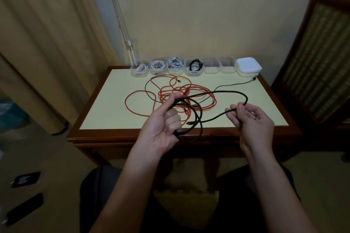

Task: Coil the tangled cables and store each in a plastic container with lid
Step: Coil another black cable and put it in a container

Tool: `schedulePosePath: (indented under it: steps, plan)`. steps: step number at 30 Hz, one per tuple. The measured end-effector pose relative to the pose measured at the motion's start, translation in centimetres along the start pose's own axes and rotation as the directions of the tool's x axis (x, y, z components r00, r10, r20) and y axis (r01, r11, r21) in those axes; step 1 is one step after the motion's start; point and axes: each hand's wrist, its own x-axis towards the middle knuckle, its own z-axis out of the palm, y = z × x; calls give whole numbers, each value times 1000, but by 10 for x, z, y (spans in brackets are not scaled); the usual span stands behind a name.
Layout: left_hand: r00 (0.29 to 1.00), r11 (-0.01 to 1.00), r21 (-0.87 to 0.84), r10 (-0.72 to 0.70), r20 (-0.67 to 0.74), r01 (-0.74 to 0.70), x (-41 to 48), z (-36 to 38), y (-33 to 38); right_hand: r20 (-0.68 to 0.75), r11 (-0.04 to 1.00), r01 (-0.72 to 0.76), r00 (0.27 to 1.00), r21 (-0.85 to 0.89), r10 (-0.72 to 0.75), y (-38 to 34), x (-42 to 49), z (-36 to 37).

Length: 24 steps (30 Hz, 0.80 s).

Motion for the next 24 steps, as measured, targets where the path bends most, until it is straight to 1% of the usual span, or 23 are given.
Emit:
schedulePosePath:
  steps: [4,6,7,8,10,12,13,16,20,22,24]
  plan:
    - [1000,999,35,8,-27,-7,1,2,-6,51,989,-128,991,79,124,-4,-7,5]
    - [999,999,46,20,-45,-18,2,3,-10,121,966,-237,967,102,224,-2,-10,8]
    - [998,998,61,32,-51,-29,3,3,-12,170,945,-307,943,110,286,0,-12,10]
    - [997,995,92,55,-56,-49,4,3,-14,230,919,-379,909,110,348,2,-14,12]
    - [990,978,173,125,-60,-113,6,3,-16,368,856,-512,811,69,455,7,-19,15]
    - [978,951,253,200,-54,-180,5,2,-17,445,805,-593,714,-24,540,11,-26,18]
    - [971,933,291,235,-49,-211,5,1,-18,460,786,-614,680,-67,571,12,-31,20]
    - [944,876,389,327,-42,-286,4,0,-18,491,755,-639,615,-148,617,12,-41,30]
    - [916,827,449,398,-43,-338,4,-2,-19,563,770,-607,573,-195,595,10,-43,37]
    - [910,817,459,413,-43,-350,4,-1,-19,609,821,-531,586,-209,534,9,-47,35]
    - [909,809,470,416,-31,-354,3,0,-18,622,880,-408,630,-245,465,10,-52,33]
